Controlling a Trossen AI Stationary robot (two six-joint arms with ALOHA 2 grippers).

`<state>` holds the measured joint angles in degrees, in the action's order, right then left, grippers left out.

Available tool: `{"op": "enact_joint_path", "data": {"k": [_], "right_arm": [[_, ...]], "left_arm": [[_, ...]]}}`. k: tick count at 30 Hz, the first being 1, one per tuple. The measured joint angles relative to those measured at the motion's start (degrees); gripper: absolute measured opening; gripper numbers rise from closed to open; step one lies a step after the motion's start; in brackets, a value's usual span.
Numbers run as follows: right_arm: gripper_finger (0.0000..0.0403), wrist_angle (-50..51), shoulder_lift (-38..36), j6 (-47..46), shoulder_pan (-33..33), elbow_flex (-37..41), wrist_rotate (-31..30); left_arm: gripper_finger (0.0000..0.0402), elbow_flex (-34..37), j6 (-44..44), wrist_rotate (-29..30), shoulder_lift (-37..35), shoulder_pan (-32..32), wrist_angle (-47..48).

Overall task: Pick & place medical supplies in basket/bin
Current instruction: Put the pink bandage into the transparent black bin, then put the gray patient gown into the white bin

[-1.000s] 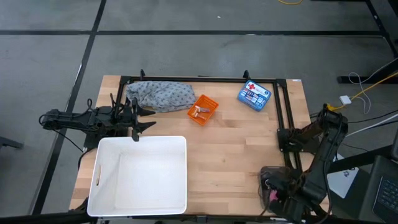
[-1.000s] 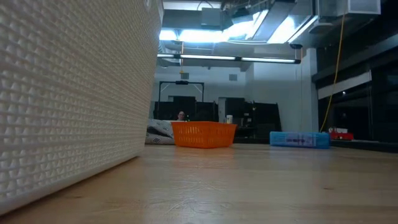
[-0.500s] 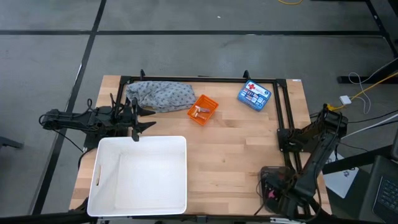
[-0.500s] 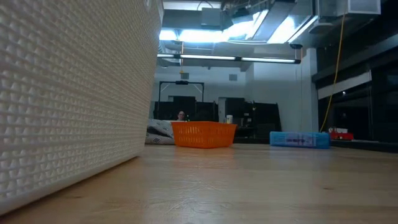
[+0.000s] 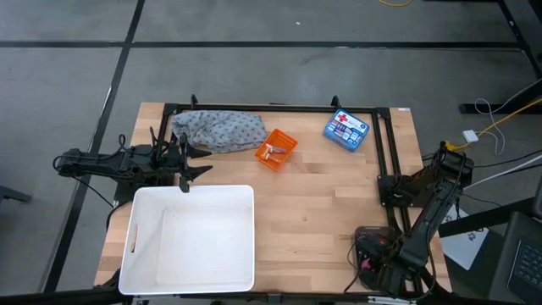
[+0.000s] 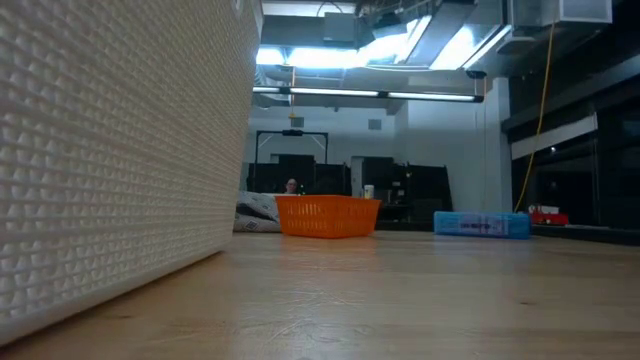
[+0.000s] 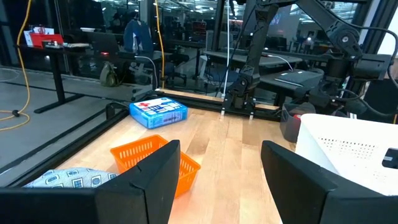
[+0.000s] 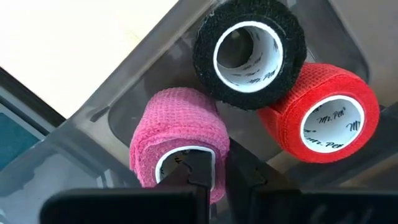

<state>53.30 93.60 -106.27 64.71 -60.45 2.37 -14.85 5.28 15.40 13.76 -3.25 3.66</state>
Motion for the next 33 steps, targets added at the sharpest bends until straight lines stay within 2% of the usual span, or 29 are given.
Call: {"op": "enact_joint_path", "data": {"k": [3, 12, 16, 22, 33], "right_arm": [[0.0044, 0.2, 0.0, -0.2, 0.0, 0.0, -0.2], [0.0170, 0.2, 0.0, -1.4, 0.0, 0.0, -0.7], [0.0199, 0.2, 0.0, -1.4, -0.2, 0.0, 3.3], [0.0205, 0.3, -0.1, -1.3, -0.2, 0.0, 9.2], [0.0177, 0.3, -5.8, -1.8, -1.5, 0.0, 4.0]], "left_arm": [[0.0223, 0.0, 0.0, 0.0, 0.0, 0.0, 0.0], [0.0222, 0.0, 0.0, 0.0, 0.0, 0.0, 0.0], [0.0223, 0.0, 0.0, 0.0, 0.0, 0.0, 0.0], [0.0222, 0.0, -0.1, -0.1, 0.0, 0.0, -0.4], [0.0222, 0.1, -0.1, -0.1, 0.0, 0.0, -2.0]]}}
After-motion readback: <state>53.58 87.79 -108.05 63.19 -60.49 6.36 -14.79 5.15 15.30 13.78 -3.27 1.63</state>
